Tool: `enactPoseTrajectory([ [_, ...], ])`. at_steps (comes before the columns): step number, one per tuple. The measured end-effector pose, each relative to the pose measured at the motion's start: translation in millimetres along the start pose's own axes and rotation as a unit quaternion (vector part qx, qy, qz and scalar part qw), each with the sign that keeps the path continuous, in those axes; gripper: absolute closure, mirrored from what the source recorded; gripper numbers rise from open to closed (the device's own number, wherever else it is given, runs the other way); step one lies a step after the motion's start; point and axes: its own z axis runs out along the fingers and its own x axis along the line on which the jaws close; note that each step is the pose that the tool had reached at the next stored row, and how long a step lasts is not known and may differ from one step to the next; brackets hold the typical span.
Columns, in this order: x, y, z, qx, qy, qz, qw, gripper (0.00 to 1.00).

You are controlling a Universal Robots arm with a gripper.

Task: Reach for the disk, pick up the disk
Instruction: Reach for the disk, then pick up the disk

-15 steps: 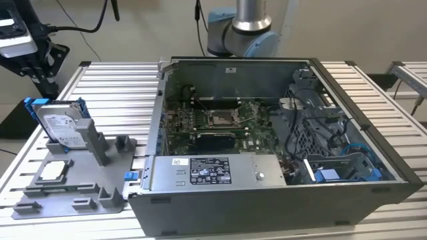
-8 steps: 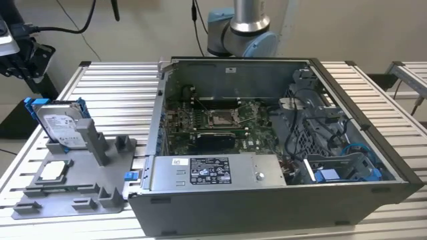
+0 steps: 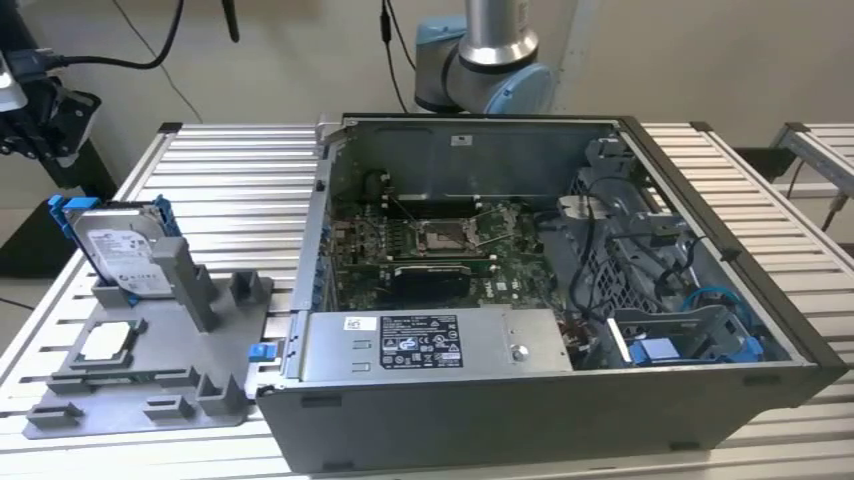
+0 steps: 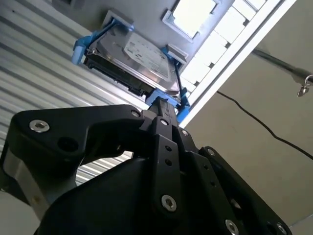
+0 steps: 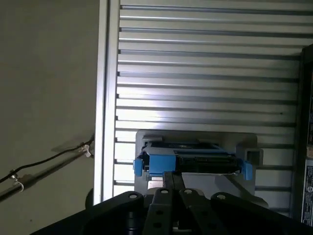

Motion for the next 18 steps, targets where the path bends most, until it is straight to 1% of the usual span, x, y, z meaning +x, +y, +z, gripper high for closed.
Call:
enactPoseTrajectory([
  [6,-0.4,0.2,1.6,0.0000,-0.0001,0.000,1.0000,1.00],
  [16,-0.5,0.2,1.5,0.0000,0.0000,0.000,1.0000,1.00],
  [18,-0.5,0.2,1.5,-0.0001,0.0002,-0.004,1.0000,1.00],
])
